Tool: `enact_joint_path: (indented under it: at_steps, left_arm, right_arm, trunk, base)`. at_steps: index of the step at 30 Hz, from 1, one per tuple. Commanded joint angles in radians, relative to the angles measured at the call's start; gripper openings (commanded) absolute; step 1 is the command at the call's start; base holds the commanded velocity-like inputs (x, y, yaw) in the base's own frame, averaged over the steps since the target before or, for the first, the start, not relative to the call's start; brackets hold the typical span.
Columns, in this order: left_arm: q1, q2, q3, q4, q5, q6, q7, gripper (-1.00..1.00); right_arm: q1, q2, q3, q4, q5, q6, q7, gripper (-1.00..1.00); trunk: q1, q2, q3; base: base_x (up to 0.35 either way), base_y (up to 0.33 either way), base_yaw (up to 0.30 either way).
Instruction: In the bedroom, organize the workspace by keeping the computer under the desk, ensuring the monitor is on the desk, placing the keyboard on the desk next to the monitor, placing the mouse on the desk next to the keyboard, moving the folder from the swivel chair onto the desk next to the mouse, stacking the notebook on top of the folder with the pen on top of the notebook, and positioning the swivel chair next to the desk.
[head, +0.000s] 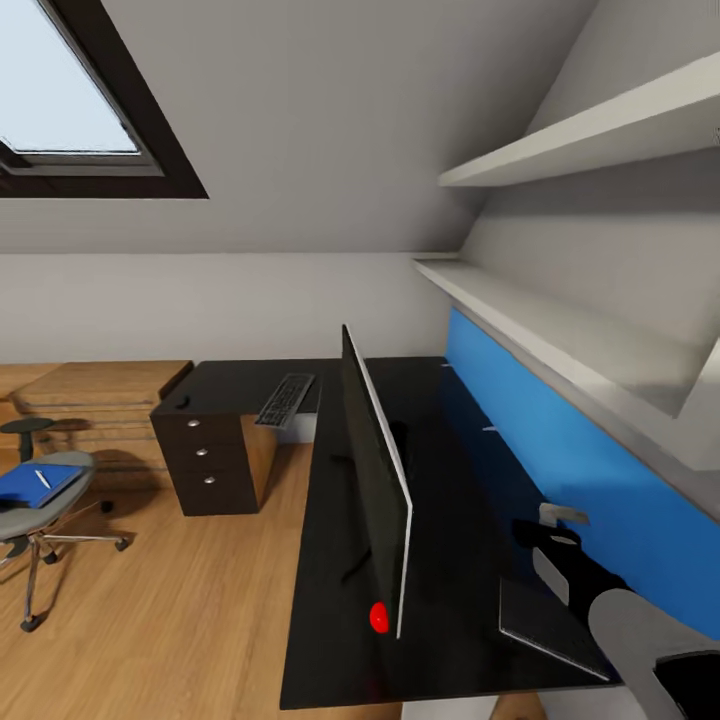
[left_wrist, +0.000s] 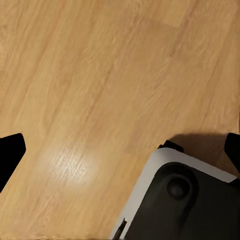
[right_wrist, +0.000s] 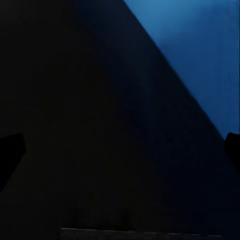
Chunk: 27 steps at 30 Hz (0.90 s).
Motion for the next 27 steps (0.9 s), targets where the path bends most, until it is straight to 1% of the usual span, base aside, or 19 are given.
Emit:
enact_joint_path:
  at_steps: [1,2,6,8,24,27]
  left_arm:
    - [-0.001,0.0,-0.009,0.0,0.011,-0.003,0.005,1.0]
    - [-0.001,0.001,-0.01,0.0,0.02,-0.003,0.005,1.0]
    - [-0.001,0.001,-0.01,0.0,0.03,-0.004,0.005,1.0]
    - [-0.001,0.001,-0.01,0.0,0.032,-0.004,0.005,1.0]
    - [-0.001,0.001,-0.009,-0.003,0.037,-0.004,0.008,1.0]
    - [-0.001,0.001,-0.008,-0.004,0.038,-0.004,0.009,1.0]
  right_arm:
    - [-0.001,-0.005,0.009,0.002,-0.006,0.006,-0.006,1.0]
    - [-0.001,-0.014,0.009,0.007,-0.007,0.008,-0.006,1.0]
    - [-0.002,-0.031,0.008,0.014,-0.01,0.013,-0.007,1.0]
    - [-0.002,-0.035,0.008,0.015,-0.012,0.014,-0.008,1.0]
    - [-0.002,-0.034,0.014,0.003,-0.014,0.015,-0.008,1.0]
    - [-0.002,-0.035,0.013,0.0,-0.015,0.015,-0.008,1.0]
  trunk:
    - [0.001,-0.002,-0.002]
    - [0.001,-0.002,-0.002]
    - [0.001,-0.002,-0.002]
    - [0.001,-0.002,-0.002]
    - [0.001,-0.002,-0.002]
    - [0.012,-0.023,-0.012]
  base:
    - [0.018,-0.178,0.0]
    - [0.011,-0.223,0.0]
    - [0.007,-0.208,0.0]
    - [0.003,-0.107,0.0]
    - [0.001,-0.023,0.0]
    - [0.0,0.0,0.0]
